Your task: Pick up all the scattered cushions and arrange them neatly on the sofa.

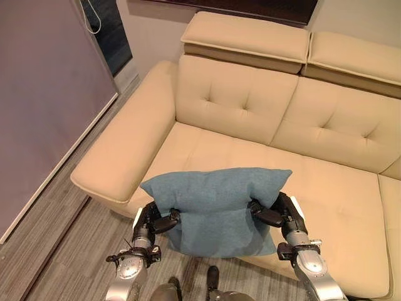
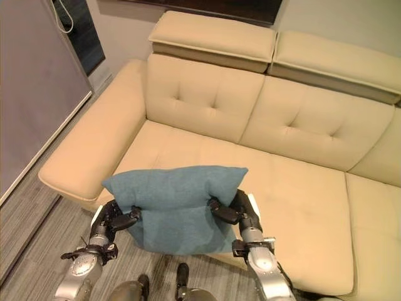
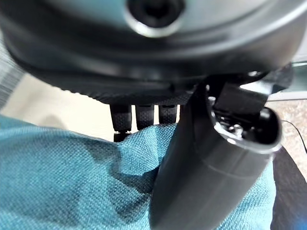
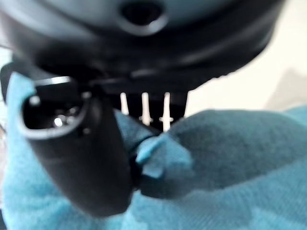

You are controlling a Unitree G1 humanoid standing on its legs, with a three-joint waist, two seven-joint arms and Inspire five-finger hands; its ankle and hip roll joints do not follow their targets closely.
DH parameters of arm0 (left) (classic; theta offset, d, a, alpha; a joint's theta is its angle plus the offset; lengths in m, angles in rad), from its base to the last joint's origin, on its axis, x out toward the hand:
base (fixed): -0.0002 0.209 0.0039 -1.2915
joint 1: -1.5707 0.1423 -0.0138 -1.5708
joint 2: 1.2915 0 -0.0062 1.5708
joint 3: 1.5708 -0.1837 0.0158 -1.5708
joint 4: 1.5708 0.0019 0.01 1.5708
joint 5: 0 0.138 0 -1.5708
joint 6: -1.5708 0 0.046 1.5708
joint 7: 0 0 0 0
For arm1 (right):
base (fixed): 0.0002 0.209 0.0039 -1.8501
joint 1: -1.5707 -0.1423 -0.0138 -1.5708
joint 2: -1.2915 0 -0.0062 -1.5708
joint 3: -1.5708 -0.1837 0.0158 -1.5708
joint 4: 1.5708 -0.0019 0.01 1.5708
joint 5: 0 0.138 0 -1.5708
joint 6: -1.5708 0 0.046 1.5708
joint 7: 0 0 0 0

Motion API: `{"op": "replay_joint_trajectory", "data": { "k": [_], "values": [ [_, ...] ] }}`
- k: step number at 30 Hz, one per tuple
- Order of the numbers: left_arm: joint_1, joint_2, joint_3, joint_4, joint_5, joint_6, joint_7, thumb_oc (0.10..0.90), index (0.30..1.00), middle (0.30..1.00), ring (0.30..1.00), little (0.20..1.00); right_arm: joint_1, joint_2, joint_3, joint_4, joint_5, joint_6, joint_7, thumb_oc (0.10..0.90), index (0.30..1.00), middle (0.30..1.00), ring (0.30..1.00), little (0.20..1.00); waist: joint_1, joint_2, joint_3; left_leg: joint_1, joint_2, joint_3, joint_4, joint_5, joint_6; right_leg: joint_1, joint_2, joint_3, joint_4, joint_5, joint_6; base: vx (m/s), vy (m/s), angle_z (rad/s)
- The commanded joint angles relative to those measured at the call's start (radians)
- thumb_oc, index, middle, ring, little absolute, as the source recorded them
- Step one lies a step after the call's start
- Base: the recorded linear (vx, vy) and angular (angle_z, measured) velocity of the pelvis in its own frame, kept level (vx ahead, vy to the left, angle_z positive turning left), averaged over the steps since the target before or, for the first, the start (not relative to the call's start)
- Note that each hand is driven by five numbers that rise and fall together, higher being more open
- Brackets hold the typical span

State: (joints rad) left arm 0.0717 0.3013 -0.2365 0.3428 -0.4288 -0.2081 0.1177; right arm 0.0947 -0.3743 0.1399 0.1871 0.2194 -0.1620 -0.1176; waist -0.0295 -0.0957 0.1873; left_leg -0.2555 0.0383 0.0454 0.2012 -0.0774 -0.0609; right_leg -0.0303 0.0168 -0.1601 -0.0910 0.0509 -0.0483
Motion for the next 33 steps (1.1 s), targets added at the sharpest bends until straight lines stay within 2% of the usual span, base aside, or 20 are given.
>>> {"op": "replay_joint_trajectory", "data": {
  "k": [1, 3, 6, 11, 13, 14, 15, 18, 20, 21, 23, 24, 26, 27, 33],
  "values": [
    [-0.054, 0.032, 0.003, -0.127, 0.025, -0.075, -0.032, 0.4, 0.3, 0.3, 0.3, 0.3, -0.065, 0.028, -0.039, -0.13, 0.031, -0.129, -0.02, 0.4, 0.3, 0.3, 0.3, 0.3, 0.035, -0.001, -0.083, -0.016, -0.032, -0.055, -0.074, 0.092, 0.006, 0.052, -0.03, 0.075, 0.09, -0.135, 0.124, 0.21, 0.102, -0.22],
    [-0.049, 0.033, 0.008, -0.137, 0.024, -0.078, -0.025, 0.4, 0.3, 0.3, 0.3, 0.3, -0.076, 0.029, -0.038, -0.121, 0.026, -0.125, -0.029, 0.4, 0.3, 0.3, 0.3, 0.3, 0.048, 0.004, -0.079, -0.049, -0.043, -0.083, -0.081, 0.111, -0.003, 0.071, -0.031, 0.095, 0.1, -0.152, 0.122, 0.24, 0.141, -0.38],
    [-0.028, 0.039, 0.017, -0.139, 0.024, -0.078, -0.034, 0.4, 0.3, 0.3, 0.3, 0.3, -0.071, 0.037, -0.036, -0.131, 0.017, -0.124, -0.016, 0.4, 0.3, 0.3, 0.3, 0.3, 0.055, 0.013, -0.099, 0.003, -0.041, -0.093, -0.117, 0.115, 0.005, 0.089, -0.045, 0.114, 0.13, -0.167, 0.131, 0.26, 0.199, -0.55],
    [-0.022, 0.065, 0.029, -0.147, 0.021, -0.074, -0.041, 0.4, 0.3, 0.3, 0.3, 0.3, -0.083, 0.063, -0.021, -0.143, 0.013, -0.115, 0.001, 0.4, 0.3, 0.3, 0.3, 0.3, 0.069, 0.005, -0.105, 0.041, -0.064, -0.063, -0.067, 0.054, 0.044, 0.074, -0.1, 0.149, 0.221, -0.17, 0.166, 0.18, 0.22, -0.42],
    [-0.024, 0.071, 0.033, -0.15, 0.021, -0.072, -0.039, 0.4, 0.3, 0.3, 0.3, 0.3, -0.094, 0.073, -0.017, -0.152, 0.015, -0.116, 0.009, 0.4, 0.3, 0.3, 0.3, 0.3, 0.07, 0.005, -0.102, 0.063, -0.07, -0.045, -0.055, 0.028, 0.065, 0.044, -0.115, 0.169, 0.284, -0.151, 0.179, 0.09, 0.232, -0.36],
    [-0.022, 0.078, 0.043, -0.158, 0.02, -0.075, -0.034, 0.4, 0.3, 0.3, 0.3, 0.3, -0.11, 0.08, -0.011, -0.156, 0.017, -0.117, 0.014, 0.4, 0.3, 0.3, 0.3, 0.3, 0.066, 0.012, -0.091, 0.076, -0.071, -0.027, -0.044, 0.013, 0.084, 0.002, -0.13, 0.171, 0.361, -0.112, 0.194, 0.04, 0.179, -0.32],
    [-0.022, 0.078, 0.043, -0.158, 0.02, -0.075, -0.034, 0.4, 0.3, 0.3, 0.3, 0.3, -0.11, 0.08, -0.01, -0.156, 0.017, -0.117, 0.014, 0.4, 0.3, 0.3, 0.3, 0.3, 0.068, 0.012, -0.091, 0.076, -0.071, -0.025, -0.044, 0.012, 0.084, -0.001, -0.13, 0.174, 0.364, -0.113, 0.194, 0.02, 0.183, -0.24],
    [-0.015, 0.082, 0.061, -0.158, 0.016, -0.08, -0.03, 0.4, 0.3, 0.3, 0.3, 0.3, -0.122, 0.088, 0.006, -0.159, 0.009, -0.119, 0.022, 0.4, 0.3, 0.3, 0.3, 0.3, 0.073, 0.023, -0.079, 0.103, -0.057, 0.006, -0.047, -0.004, 0.097, -0.056, -0.156, 0.126, 0.423, -0.082, 0.209, 0.0, 0.113, -0.61],
    [-0.006, 0.075, 0.067, -0.152, 0.016, -0.082, -0.033, 0.4, 0.3, 0.3, 0.3, 0.3, -0.124, 0.091, 0.014, -0.153, -0.001, -0.117, 0.027, 0.4, 0.3, 0.3, 0.3, 0.3, 0.072, 0.028, -0.083, 0.14, -0.052, 0.023, -0.069, -0.012, 0.099, -0.079, -0.161, 0.072, 0.386, -0.087, 0.205, 0.08, 0.102, -0.62],
    [-0.003, 0.071, 0.067, -0.147, 0.017, -0.084, -0.029, 0.4, 0.3, 0.3, 0.3, 0.3, -0.126, 0.087, 0.021, -0.143, -0.003, -0.117, 0.027, 0.4, 0.3, 0.3, 0.3, 0.3, 0.065, 0.03, -0.083, 0.177, -0.058, 0.037, -0.1, -0.014, 0.098, -0.107, -0.141, 0.03, 0.328, -0.091, 0.198, 0.09, 0.064, -0.48],
    [-0.007, 0.07, 0.069, -0.15, 0.018, -0.086, -0.035, 0.4, 0.3, 0.3, 0.3, 0.3, -0.124, 0.09, 0.016, -0.134, 0.002, -0.114, 0.029, 0.4, 0.3, 0.3, 0.3, 0.3, 0.065, 0.03, -0.081, 0.18, -0.058, 0.04, -0.103, -0.009, 0.094, -0.092, -0.145, 0.002, 0.294, -0.095, 0.206, 0.03, -0.001, -0.42],
    [-0.002, 0.051, 0.062, -0.151, 0.024, -0.082, -0.044, 0.4, 0.3, 0.3, 0.3, 0.3, -0.105, 0.09, 0.005, -0.139, -0.003, -0.118, 0.03, 0.4, 0.3, 0.3, 0.3, 0.3, 0.057, 0.023, -0.096, 0.203, -0.071, 0.04, -0.149, 0.005, 0.085, -0.04, -0.121, 0.01, 0.209, -0.097, 0.194, 0.01, -0.034, -0.25],
    [-0.007, 0.045, 0.066, -0.151, 0.017, -0.085, -0.039, 0.4, 0.3, 0.3, 0.3, 0.3, -0.106, 0.084, -0.004, -0.139, -0.006, -0.117, 0.021, 0.4, 0.3, 0.3, 0.3, 0.3, 0.062, 0.024, -0.101, 0.211, -0.073, 0.04, -0.169, 0.016, 0.082, -0.03, -0.114, 0.014, 0.187, -0.09, 0.196, 0.07, -0.047, 0.17],
    [-0.001, 0.037, 0.06, -0.157, 0.018, -0.085, -0.047, 0.4, 0.3, 0.3, 0.3, 0.3, -0.097, 0.081, -0.01, -0.141, -0.001, -0.116, 0.014, 0.4, 0.3, 0.3, 0.3, 0.3, 0.059, 0.032, -0.13, 0.245, -0.076, 0.04, -0.236, 0.032, 0.073, 0.013, -0.103, 0.0, 0.121, -0.084, 0.192, 0.11, -0.056, 0.25],
    [-0.021, 0.035, 0.057, -0.184, 0.025, -0.085, -0.026, 0.4, 0.3, 0.3, 0.3, 0.3, -0.098, 0.068, -0.011, -0.133, -0.004, -0.108, -0.006, 0.4, 0.3, 0.3, 0.3, 0.3, 0.053, 0.047, -0.147, 0.292, -0.071, 0.033, -0.288, 0.038, 0.059, 0.069, -0.088, -0.009, 0.038, -0.073, 0.186, 0.1, -0.05, 0.03]
  ]
}}
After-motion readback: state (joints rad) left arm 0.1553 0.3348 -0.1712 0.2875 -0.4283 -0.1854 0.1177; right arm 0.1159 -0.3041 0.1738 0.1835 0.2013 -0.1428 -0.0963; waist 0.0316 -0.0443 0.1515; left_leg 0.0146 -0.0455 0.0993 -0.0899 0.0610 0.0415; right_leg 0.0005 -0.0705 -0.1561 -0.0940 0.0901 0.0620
